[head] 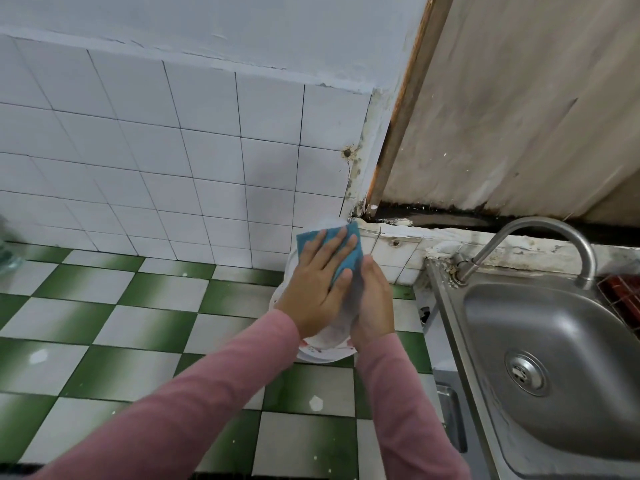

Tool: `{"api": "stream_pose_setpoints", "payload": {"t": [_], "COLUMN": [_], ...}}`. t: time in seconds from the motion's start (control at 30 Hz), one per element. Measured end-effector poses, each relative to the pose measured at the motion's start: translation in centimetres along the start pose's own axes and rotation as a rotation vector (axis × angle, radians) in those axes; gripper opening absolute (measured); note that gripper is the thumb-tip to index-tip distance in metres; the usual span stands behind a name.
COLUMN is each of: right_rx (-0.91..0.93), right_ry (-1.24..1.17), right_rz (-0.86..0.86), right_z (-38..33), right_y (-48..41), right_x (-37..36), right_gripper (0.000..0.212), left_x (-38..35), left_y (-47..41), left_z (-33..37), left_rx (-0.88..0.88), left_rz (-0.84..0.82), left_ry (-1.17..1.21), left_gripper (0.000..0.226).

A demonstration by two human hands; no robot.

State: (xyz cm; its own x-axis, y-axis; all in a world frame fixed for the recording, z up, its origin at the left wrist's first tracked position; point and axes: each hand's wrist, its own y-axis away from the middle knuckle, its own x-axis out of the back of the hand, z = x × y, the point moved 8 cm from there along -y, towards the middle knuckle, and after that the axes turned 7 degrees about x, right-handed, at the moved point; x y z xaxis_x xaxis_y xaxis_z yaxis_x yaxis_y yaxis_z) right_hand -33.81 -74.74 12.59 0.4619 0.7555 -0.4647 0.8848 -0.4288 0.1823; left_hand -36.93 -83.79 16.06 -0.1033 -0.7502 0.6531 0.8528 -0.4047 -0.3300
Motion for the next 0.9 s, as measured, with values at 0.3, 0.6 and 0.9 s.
{"api": "stream_pose_setpoints", "payload": {"t": [0.3, 0.6, 0.9], "right_rx": [-0.016, -0.026, -0.138], "right_ry": [-0.018, -0.128, -0.410], "right_rz": [0.043, 0.068, 0.290], "right_z": [1.7, 1.7, 2.3], "right_y": [-0.1, -0.5, 0.2], "right_x": [0.7, 1.7, 2.9], "right_gripper": [0.036, 0.048, 0.051], "left_x": [0.9, 0.4, -2.3], "left_y": [-1.2, -2.2, 3.2], "left_z": [-1.9, -8.8, -6.7], "left_rx": [0.113, 0.663, 0.432], "left_rz": [0.039, 0.019, 0.160], "left_ry": [0.108, 0.547, 0.449], "left_gripper": [0.052, 0.064, 0.056]}}
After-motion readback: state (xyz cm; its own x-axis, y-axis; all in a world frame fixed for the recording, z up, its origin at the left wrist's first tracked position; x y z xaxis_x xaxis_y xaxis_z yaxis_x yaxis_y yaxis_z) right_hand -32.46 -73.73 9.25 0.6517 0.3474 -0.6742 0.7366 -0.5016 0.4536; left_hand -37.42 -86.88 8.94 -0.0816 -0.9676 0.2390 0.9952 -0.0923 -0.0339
